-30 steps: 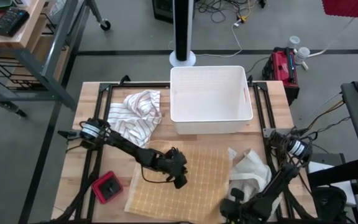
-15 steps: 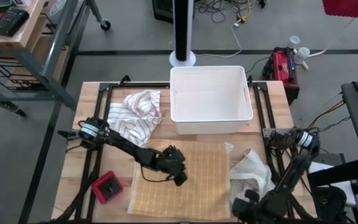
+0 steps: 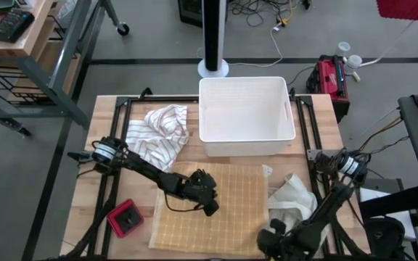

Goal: Fold towel
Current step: Fold the yellow towel

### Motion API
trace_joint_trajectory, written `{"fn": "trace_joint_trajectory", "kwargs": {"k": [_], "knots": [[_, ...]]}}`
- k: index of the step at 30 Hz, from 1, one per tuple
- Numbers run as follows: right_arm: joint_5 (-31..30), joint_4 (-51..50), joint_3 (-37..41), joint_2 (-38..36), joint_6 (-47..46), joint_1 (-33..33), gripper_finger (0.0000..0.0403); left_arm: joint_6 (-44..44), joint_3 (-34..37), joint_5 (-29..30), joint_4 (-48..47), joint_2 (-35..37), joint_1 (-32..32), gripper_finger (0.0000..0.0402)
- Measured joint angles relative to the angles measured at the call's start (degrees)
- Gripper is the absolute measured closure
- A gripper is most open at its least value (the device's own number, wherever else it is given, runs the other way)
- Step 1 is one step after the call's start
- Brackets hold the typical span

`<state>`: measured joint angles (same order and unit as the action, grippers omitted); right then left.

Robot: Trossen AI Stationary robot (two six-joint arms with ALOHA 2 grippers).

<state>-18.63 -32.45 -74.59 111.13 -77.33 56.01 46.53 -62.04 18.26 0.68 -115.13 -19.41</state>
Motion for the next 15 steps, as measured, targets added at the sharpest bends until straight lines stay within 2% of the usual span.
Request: {"fn": "trace_joint_trajectory", "kwargs": {"k": [3, 6, 11, 15], "knots": [[8.10, -0.35, 0.02, 2.07, -1.11, -0.30, 0.0403, -0.08, -0.07, 0.14, -0.42, 0.00, -0.03, 0.0327], [10.79, -0.14, -0.07, 2.89, -2.11, 0.33, 0.0403, -0.03, -0.07, 0.26, -0.80, 0.30, -0.01, 0.0327], [7.47, -0.87, 0.03, 2.04, -2.08, 1.34, 0.0403, -1.01, 0.36, -0.69, -2.86, 3.49, -0.42, 0.0327], [5.54, -4.63, -0.71, -0.40, -1.25, 1.39, 0.0403, -3.70, 0.13, -0.15, -3.47, 8.61, -0.89, 0.0327]]}}
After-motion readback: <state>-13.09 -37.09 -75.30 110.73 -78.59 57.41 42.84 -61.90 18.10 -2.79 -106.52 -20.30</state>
